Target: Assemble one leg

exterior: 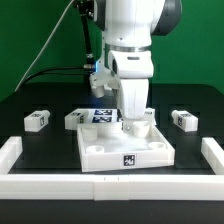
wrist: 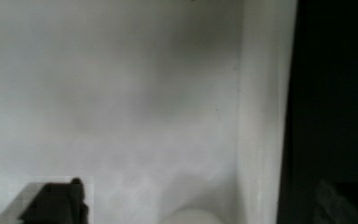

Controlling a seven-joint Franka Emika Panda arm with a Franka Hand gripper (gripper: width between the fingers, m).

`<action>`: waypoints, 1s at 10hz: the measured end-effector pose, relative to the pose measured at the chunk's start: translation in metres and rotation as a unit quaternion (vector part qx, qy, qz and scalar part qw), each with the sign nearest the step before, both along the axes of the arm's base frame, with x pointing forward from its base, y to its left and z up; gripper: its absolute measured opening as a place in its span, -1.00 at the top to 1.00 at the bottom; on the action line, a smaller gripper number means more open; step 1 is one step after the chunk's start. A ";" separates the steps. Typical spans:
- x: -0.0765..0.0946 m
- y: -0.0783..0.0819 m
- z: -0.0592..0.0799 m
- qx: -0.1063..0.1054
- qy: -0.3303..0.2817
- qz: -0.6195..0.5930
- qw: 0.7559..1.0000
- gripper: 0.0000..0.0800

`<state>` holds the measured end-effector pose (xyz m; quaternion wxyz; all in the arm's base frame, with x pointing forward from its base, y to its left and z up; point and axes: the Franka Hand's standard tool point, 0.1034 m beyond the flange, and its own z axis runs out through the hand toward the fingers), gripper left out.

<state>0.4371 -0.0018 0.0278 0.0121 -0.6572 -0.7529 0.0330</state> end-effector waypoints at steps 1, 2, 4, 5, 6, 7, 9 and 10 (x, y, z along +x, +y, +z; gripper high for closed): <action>-0.004 0.000 -0.007 0.001 0.008 0.000 1.000 -0.62; -0.008 0.000 -0.013 0.002 0.013 -0.001 1.000 -0.62; -0.012 -0.001 -0.018 0.003 0.019 -0.004 1.000 -0.62; -0.011 0.000 -0.017 0.002 0.018 -0.010 1.000 -0.62; -0.009 0.003 -0.015 0.001 0.015 -0.016 1.000 -0.32; -0.010 0.002 -0.015 0.001 0.016 -0.017 1.000 -0.32; -0.010 0.002 -0.016 0.001 0.016 -0.018 1.000 0.36; -0.010 0.002 -0.016 0.001 0.016 -0.018 1.000 0.82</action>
Offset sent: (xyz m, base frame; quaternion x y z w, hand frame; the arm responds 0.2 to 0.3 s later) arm -0.0033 0.0033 -0.0090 -0.0030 0.0133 0.0004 0.9999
